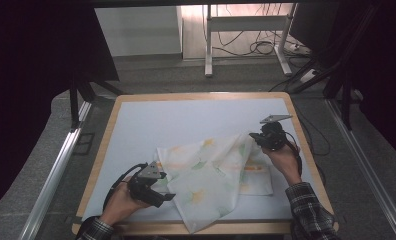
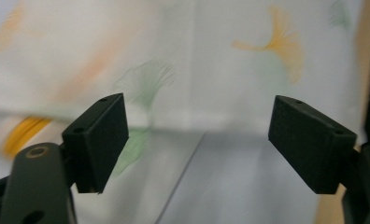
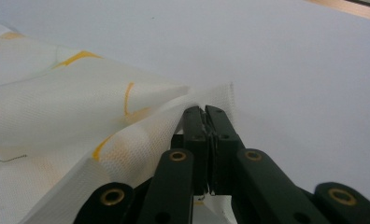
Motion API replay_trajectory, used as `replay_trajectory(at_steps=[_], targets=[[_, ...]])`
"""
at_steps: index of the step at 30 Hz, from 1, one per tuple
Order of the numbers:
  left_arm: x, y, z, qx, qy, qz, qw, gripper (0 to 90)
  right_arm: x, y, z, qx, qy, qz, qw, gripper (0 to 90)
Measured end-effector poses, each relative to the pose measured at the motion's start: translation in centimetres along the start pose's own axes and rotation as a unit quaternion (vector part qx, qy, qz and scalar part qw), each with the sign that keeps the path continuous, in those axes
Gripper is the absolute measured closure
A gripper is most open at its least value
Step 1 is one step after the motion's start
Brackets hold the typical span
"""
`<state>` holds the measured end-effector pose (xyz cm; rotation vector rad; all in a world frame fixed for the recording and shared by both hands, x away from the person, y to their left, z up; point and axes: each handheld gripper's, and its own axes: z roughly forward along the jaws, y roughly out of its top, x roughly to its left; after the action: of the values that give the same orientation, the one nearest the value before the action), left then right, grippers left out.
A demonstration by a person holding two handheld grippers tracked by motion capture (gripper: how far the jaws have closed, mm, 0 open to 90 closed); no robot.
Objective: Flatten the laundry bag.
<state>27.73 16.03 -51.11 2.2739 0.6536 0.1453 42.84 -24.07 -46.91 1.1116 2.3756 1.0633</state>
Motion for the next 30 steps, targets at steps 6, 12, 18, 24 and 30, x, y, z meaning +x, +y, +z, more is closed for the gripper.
replay_trajectory(at_steps=[6,12,18,24,30], targets=[[-0.1,0.9,2.6,0.043,0.024,0.006,0.9988,37.0,0.0,-0.1,-0.1,0.0,-0.001,-0.002,1.0,87.5],[0.6,1.6,1.4,0.029,-0.003,-0.021,0.9993,88.9,-0.1,-0.3,-0.7,-0.003,0.0,-0.001,1.0,87.5],[2.3,3.2,-1.8,-0.027,0.017,-0.034,0.9989,89.3,-0.5,-0.3,-1.4,-0.014,0.001,0.008,0.9999,87.5],[8.1,6.3,-2.9,-0.021,0.076,-0.073,0.9942,88.9,-0.9,0.1,-2.3,-0.032,0.0,0.016,0.9994,87.4],[14.2,7.9,-1.8,0.004,0.113,-0.122,0.9861,88.3,-1.4,0.2,-2.5,-0.045,0.002,0.026,0.9987,87.1]])
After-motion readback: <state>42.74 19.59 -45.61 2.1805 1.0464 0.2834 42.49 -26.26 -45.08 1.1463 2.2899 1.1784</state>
